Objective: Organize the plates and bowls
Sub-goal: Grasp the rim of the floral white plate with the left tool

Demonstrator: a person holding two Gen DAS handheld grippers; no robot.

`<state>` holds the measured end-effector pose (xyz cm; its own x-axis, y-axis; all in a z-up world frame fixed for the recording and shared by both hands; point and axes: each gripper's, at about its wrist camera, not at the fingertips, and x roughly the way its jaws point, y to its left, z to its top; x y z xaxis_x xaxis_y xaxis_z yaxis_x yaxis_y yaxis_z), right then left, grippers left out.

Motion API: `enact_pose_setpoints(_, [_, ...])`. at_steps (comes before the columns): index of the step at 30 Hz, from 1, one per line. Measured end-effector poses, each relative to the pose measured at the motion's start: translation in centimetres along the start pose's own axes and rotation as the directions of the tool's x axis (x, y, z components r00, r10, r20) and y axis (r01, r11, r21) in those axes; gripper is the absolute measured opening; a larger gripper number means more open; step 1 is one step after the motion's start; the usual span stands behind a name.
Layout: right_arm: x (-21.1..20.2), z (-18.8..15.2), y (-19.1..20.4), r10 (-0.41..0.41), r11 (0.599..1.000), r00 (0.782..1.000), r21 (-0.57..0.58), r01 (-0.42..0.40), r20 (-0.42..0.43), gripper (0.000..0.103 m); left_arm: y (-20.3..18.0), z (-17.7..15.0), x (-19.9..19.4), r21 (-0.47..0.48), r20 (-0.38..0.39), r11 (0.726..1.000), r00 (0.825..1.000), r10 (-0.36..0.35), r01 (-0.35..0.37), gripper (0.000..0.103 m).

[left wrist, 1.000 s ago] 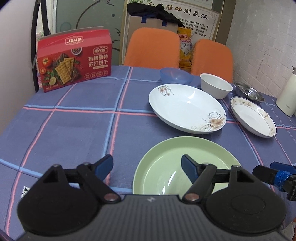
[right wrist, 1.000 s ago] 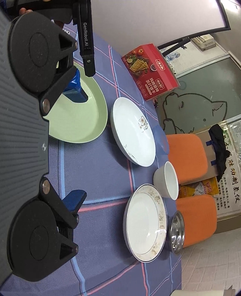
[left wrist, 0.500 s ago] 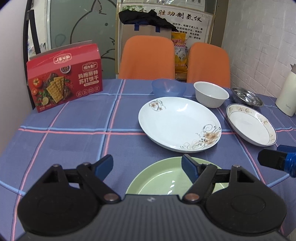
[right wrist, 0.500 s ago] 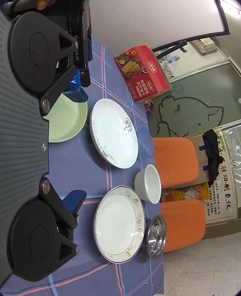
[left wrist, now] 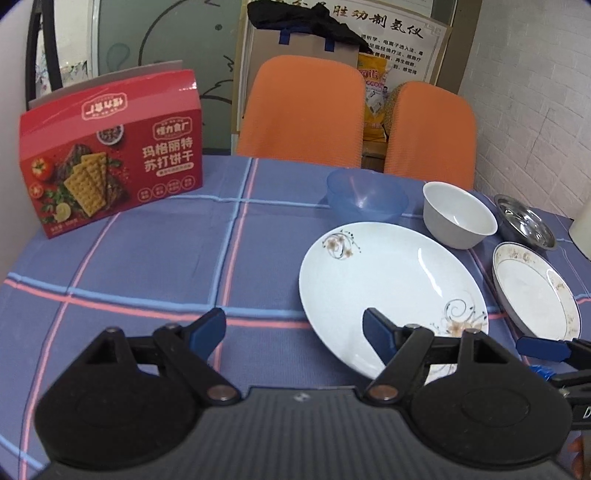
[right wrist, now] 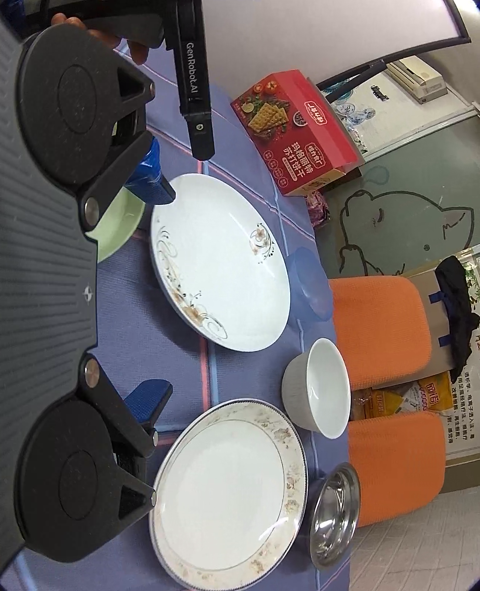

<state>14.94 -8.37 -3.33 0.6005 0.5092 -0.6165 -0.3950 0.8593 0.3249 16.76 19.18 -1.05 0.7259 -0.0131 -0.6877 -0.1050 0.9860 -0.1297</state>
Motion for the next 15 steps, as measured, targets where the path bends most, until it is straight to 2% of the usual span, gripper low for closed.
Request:
enact_pose_setpoints(5, [3.5,1.7,0.1,0.028,1.0,0.998,0.006,-0.028,-0.047,0.089,-0.4,2.7,4.4,-0.012,-0.059,0.999,0.997,-0.045,0.044,0.076])
enact_pose_setpoints(8, [5.0,2.5,0.5,0.017,1.0,0.998,-0.02,-0.018,-0.063,0.089,-0.7,3.4,6.4,-0.002,-0.09,0.999,0.995,-0.035,0.035,0.076])
enact_pose_setpoints(15, [7.1,3.1,0.3,-0.022,0.998,0.997,-0.061,0.017,-0.081,0.089,-1.5,3.7,8.5,0.036,-0.117,0.998,0.992,-0.045,0.049,0.075])
